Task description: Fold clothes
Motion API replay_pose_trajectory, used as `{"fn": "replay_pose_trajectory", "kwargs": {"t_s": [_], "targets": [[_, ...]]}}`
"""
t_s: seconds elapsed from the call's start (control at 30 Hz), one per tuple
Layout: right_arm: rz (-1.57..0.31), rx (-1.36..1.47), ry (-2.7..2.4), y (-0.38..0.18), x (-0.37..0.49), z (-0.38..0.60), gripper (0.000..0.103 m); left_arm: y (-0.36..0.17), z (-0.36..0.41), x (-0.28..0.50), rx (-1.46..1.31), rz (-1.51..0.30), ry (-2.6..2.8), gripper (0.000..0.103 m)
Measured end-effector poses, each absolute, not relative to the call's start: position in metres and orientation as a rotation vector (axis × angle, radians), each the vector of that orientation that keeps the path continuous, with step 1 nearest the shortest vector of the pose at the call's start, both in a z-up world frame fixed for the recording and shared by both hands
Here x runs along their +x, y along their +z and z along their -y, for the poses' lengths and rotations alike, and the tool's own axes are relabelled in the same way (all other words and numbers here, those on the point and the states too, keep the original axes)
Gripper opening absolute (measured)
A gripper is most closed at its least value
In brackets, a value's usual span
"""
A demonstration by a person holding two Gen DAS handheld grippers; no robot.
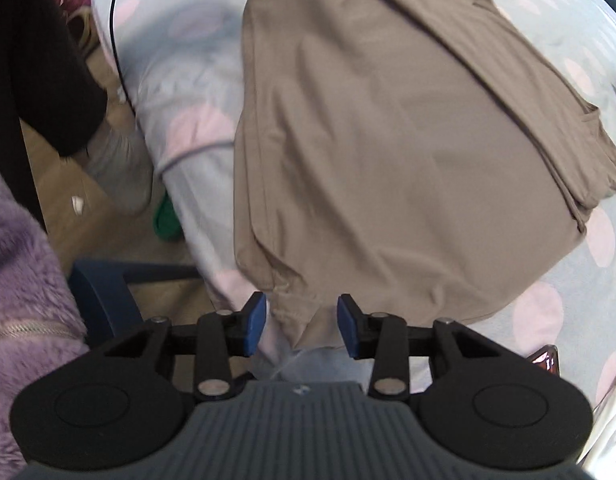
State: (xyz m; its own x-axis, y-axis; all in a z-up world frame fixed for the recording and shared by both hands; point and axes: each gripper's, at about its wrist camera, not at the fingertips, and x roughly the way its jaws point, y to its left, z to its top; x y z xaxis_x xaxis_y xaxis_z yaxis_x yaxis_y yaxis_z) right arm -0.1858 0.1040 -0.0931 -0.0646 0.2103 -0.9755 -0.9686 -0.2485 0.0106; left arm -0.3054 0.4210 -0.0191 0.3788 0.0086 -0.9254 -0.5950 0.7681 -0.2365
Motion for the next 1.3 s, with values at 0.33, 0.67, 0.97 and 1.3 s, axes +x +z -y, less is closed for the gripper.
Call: {"fn": "replay_pose_trajectory", "kwargs": {"t_s": [0.33,0.67,0.97,1.3], "targets": [[-0.880,-1.297,1.480,-0.102,-0.204,-0.099,0.010,-0.016,-0.415,-0.311,-0.588,-1.131,0.431,0.001],[-0.849,-1.106,1.377,-0.049,-0.170,-0.081,0.005,-0.011,-0.411,-0.317,-0.583,-1.127,0.433,0.001],[-0.736,-0.941,1.214,0.010,-0.116,-0.073,0.005,-0.004,-0.408,-0.315,-0.577,-1.129,0.417,0.001],[-0.620,-0.795,1.089,0.051,-0.053,-0.101,0.005,0.019,-0.429,-0.294,-0.666,-1.043,0.381,0.001]]}}
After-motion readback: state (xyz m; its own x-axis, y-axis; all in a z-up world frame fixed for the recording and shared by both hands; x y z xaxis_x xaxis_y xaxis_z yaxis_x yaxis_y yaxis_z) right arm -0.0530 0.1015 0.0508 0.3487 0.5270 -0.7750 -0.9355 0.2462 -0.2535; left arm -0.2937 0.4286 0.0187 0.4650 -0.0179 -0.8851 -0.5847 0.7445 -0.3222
